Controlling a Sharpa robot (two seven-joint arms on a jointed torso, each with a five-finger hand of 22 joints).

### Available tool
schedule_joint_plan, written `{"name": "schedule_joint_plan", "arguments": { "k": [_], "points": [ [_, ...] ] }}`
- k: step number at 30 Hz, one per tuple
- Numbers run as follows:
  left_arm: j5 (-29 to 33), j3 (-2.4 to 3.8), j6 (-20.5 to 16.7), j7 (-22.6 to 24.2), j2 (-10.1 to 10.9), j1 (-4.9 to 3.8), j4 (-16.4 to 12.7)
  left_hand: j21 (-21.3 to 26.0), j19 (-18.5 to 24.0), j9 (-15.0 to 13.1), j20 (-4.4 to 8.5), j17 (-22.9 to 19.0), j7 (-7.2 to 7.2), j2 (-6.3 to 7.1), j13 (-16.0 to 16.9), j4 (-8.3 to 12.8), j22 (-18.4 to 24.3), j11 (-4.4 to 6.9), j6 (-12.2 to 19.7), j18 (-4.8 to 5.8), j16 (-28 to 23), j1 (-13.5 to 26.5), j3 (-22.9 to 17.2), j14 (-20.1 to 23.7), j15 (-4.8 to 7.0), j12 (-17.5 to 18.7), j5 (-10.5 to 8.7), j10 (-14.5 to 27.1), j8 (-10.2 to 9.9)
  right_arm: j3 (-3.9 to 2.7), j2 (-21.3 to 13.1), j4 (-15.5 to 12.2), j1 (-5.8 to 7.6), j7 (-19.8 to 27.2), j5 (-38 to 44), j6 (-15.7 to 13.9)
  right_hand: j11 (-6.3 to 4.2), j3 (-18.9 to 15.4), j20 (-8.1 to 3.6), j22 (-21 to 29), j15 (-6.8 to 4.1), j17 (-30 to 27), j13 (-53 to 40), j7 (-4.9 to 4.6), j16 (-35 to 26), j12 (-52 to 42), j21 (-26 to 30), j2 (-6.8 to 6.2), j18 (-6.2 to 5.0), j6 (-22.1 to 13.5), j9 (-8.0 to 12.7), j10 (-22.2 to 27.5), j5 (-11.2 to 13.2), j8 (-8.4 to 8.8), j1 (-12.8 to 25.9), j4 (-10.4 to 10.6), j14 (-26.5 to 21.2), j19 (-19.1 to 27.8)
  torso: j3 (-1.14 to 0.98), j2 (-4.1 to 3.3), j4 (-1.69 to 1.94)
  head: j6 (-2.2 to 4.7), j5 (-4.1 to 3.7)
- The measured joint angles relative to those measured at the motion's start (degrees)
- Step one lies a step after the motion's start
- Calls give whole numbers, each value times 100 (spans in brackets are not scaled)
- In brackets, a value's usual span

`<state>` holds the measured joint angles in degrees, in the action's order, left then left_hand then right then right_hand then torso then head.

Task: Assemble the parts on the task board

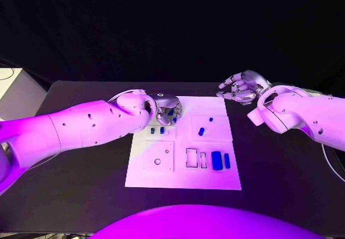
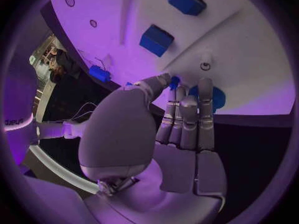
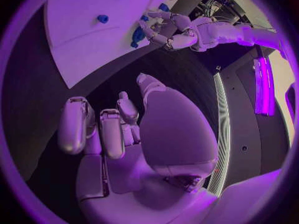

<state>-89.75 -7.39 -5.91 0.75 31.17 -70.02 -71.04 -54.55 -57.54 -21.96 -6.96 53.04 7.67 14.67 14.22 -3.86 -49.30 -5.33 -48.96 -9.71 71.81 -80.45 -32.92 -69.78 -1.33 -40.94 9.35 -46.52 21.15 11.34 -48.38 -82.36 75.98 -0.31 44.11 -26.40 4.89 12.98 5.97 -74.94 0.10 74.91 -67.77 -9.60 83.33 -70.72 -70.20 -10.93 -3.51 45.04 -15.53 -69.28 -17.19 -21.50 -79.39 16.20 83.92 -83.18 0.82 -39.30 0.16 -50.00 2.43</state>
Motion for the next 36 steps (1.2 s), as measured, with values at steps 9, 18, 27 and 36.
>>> {"name": "schedule_joint_plan", "arguments": {
  "k": [9,18,27,36],
  "points": [
    [-33,0,27,-87,4,0,1,-41,0,28,-2,-2,-1,0,-50,5,-52,21,-41,0,28,0,-102,-6,8,0,0,-21,0,0,-1,-2,0,0,-1,1,0,0,0,1,0,0,0,0,0,0,0,0,0,0,0,0,0,0,0,0,0,0,0,5,3,0,0],
    [-39,0,112,-122,8,0,-5,-380,-144,41,19,153,-21,-58,-165,118,-378,50,-410,-1,290,-58,-324,-139,40,20,0,-302,69,1,5,1,0,0,-1,4,0,0,0,1,0,0,0,0,0,0,0,0,0,0,0,0,0,0,0,0,0,0,-2,7,5,0,4],
    [-22,2,170,-106,6,0,-13,-532,-216,17,50,221,-37,-147,-324,155,-558,113,-593,-1,397,33,-410,-230,70,225,-1,-582,66,-1,12,7,0,0,-2,7,0,0,0,2,0,0,-1,0,0,0,0,0,0,0,0,0,0,0,0,0,0,0,-1,8,7,0,3],
    [4,2,174,-60,20,-1,-13,-711,-383,-29,91,314,-30,-185,-467,221,-736,152,-757,-1,531,73,-506,-399,113,502,-4,-918,26,0,15,9,0,0,-2,10,0,0,0,2,0,0,-1,0,0,0,0,0,0,0,0,0,0,0,0,0,0,0,-2,9,6,0,13]
  ]
}}
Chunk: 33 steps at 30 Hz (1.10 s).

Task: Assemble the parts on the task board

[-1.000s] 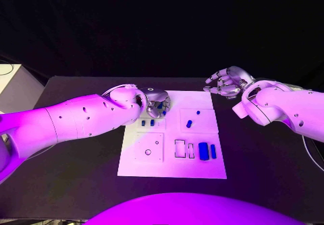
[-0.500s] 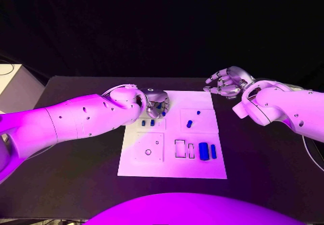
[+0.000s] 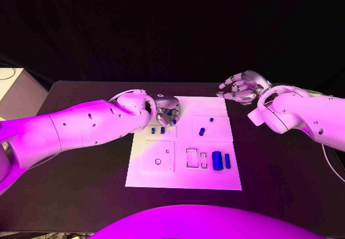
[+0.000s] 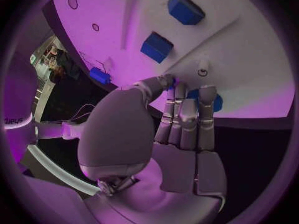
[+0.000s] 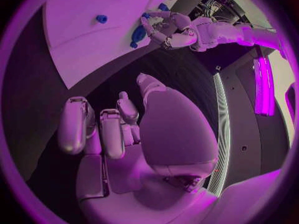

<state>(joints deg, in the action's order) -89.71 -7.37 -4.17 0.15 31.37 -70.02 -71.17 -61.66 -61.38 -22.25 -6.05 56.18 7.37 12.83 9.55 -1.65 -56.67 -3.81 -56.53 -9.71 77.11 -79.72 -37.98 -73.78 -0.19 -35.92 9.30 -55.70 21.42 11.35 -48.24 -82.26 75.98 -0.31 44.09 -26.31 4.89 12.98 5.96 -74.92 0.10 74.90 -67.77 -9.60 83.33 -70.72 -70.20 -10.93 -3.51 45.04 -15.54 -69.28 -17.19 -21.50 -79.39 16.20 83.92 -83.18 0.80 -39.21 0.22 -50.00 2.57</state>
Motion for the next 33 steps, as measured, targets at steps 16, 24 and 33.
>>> {"name": "schedule_joint_plan", "arguments": {
  "k": [16,24,33],
  "points": [
    [289,246,-399,188,442,6,-404,-311,-304,-4,41,279,0,-37,-145,149,-352,32,-177,93,144,82,-115,-260,38,531,-12,-453,-115,1,-7,11,-3,-1,-1,9,0,16,0,1,0,5,0,0,0,0,0,0,0,0,0,0,0,0,0,16,0,0,5,2,1,0,-15],
    [476,370,-455,185,836,0,-695,-334,-303,-4,41,272,-2,-37,-160,154,-363,32,-213,93,143,82,-119,-260,38,602,-18,-494,-137,-1,-7,37,-13,-3,-1,13,0,16,0,1,0,4,0,0,0,0,0,0,0,0,0,0,0,0,0,16,0,0,-1,10,16,0,-6],
    [532,367,-412,135,955,4,-713,-333,-303,-5,41,252,-2,-37,-166,182,-362,12,-213,93,143,82,-116,-260,38,649,-19,-514,-167,1,-2,48,-31,-4,-1,17,0,16,0,1,0,4,0,0,0,-23,0,0,0,0,0,0,0,-22,0,16,0,0,9,15,44,0,25]
  ]
}}
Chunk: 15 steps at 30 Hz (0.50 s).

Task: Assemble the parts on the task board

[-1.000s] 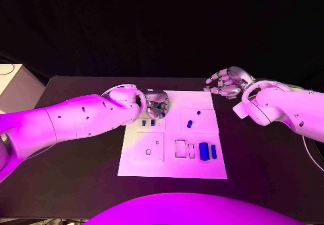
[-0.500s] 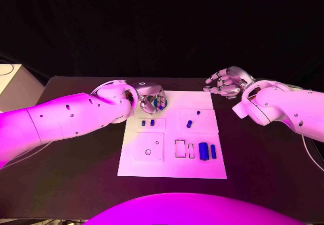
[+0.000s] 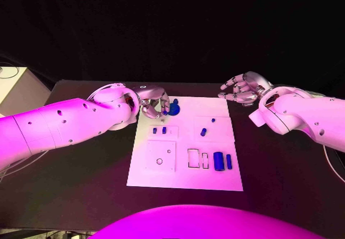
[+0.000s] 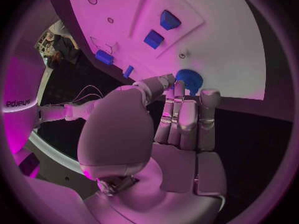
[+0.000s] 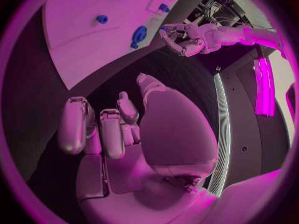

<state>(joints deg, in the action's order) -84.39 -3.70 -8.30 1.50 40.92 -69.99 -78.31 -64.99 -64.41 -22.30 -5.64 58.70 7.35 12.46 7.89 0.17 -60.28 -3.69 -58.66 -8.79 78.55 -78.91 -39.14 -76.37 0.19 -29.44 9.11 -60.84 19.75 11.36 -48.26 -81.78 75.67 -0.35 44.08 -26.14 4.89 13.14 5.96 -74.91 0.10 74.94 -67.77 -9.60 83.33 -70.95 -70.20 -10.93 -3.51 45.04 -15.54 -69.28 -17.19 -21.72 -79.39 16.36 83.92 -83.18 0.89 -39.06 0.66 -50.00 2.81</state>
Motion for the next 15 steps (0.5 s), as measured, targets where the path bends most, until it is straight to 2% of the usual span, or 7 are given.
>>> {"name": "schedule_joint_plan", "arguments": {
  "k": [15],
  "points": [
    [-27,-84,74,-77,22,30,132,1,0,-1,0,-22,0,1,1,0,11,0,1,0,0,-1,0,0,0,0,-8,0,-33,0,-7,0,-18,1,0,0,0,0,0,0,0,-1,0,0,0,0,0,0,0,0,0,0,0,0,0,0,0,0,1,-7,-7,0,63]
  ]
}}
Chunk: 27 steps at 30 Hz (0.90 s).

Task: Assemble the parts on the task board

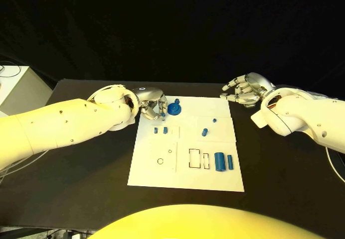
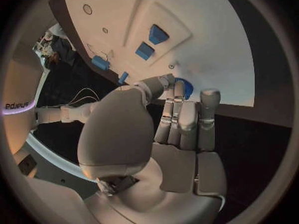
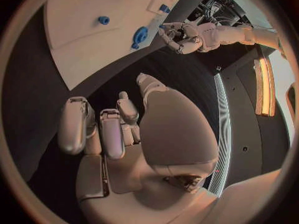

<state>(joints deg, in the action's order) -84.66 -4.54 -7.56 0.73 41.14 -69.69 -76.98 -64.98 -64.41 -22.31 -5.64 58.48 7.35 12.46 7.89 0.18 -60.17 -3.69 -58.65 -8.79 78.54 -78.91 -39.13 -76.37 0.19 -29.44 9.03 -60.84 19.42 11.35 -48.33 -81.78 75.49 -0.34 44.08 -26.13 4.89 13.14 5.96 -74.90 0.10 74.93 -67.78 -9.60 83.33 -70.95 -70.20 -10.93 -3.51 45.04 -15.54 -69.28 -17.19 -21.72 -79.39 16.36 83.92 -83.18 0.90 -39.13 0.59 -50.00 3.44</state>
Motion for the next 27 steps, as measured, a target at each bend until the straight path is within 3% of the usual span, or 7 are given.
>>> {"name": "schedule_joint_plan", "arguments": {
  "k": [27],
  "points": [
    [-22,-25,196,-23,10,31,-30,2,0,-3,0,-36,-9,8,-4,0,20,0,11,0,-1,-8,1,0,0,33,-1,0,-45,0,-10,-9,-2,0,0,0,0,0,0,-4,0,-1,0,0,0,0,0,0,0,0,0,0,0,0,0,0,0,0,-7,0,-5,0,-2]
  ]
}}
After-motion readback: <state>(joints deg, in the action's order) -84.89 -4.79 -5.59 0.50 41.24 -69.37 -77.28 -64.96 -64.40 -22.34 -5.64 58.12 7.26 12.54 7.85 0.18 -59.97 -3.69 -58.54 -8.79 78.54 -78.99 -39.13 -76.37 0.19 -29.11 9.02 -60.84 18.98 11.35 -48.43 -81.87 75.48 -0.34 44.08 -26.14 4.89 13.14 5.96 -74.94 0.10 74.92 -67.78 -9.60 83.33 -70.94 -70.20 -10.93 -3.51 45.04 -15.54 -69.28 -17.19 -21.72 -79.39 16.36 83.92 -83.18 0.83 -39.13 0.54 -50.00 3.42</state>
